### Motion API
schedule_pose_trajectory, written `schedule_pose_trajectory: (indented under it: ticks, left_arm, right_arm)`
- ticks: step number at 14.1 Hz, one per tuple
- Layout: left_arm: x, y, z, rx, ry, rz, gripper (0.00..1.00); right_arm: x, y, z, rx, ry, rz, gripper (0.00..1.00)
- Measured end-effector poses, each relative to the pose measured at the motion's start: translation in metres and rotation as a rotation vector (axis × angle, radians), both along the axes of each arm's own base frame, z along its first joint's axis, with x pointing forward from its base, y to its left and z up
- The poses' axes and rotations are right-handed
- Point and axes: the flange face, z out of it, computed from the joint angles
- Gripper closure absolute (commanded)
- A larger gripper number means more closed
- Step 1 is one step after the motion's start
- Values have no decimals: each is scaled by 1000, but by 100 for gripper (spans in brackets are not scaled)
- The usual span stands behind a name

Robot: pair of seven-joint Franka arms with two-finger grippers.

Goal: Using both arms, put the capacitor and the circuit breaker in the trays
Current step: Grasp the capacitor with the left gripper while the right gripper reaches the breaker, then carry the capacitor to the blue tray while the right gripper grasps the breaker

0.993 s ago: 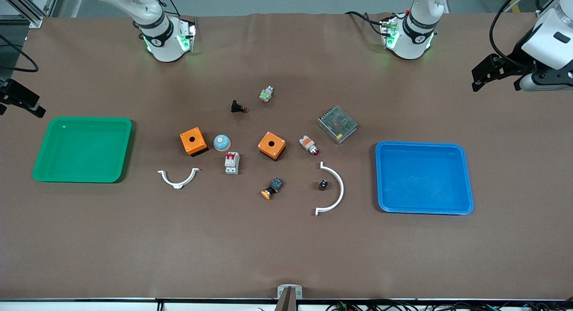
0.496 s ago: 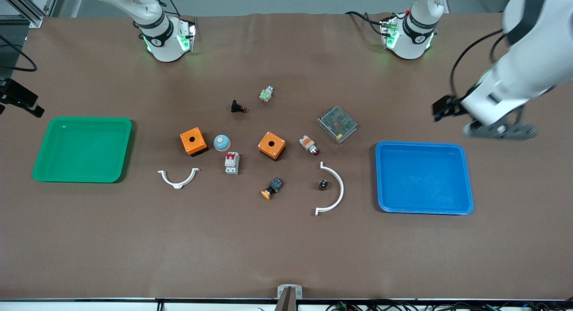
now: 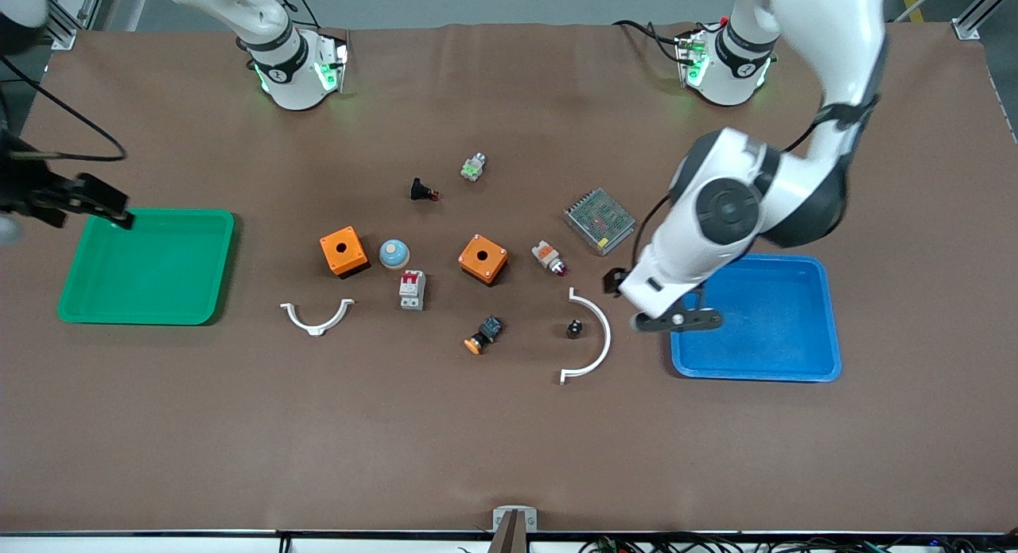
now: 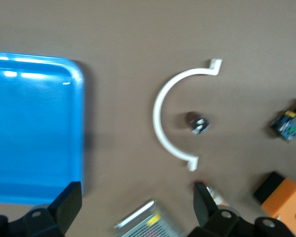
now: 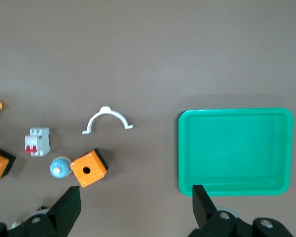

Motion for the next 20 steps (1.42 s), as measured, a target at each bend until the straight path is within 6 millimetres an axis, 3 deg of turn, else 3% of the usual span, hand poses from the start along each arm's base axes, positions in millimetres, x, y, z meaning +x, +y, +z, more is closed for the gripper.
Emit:
schedule_pose_trajectory:
  ticks: [2, 4, 7, 9, 12, 14, 15, 16, 17, 20]
  left_arm:
    - [5, -31, -37, 30, -8, 37, 14]
    - [7, -51, -73, 47, -18, 73, 20]
    - [10, -60, -120, 30, -23, 96, 32]
    - [10, -61, -141, 21, -25, 100, 33]
    - [8, -67, -158, 9, -31, 117, 37]
    - [4, -74, -164, 5, -33, 121, 51]
    - [2, -77, -166, 4, -34, 119, 62]
    - [2, -77, -167, 3, -34, 118, 83]
    - [2, -77, -168, 4, -34, 118, 96]
    - [7, -75, -164, 3, -48, 121, 100]
  right_arm:
    - [4, 59, -23, -11, 42, 78, 0]
    - [-1, 137, -47, -29, 68, 87, 0]
    - [-11, 242, -96, -26, 82, 19, 0]
    - [-11, 282, -144, -16, 77, -21, 0]
    - [-7, 307, -219, -28, 54, -78, 0]
    - [-5, 309, -254, -48, 55, -94, 0]
    - [-2, 308, -268, -57, 55, -99, 0]
    - [0, 306, -278, -63, 56, -105, 0]
    - [2, 305, -287, -61, 59, -114, 0]
    - [5, 306, -311, -51, 65, -133, 0]
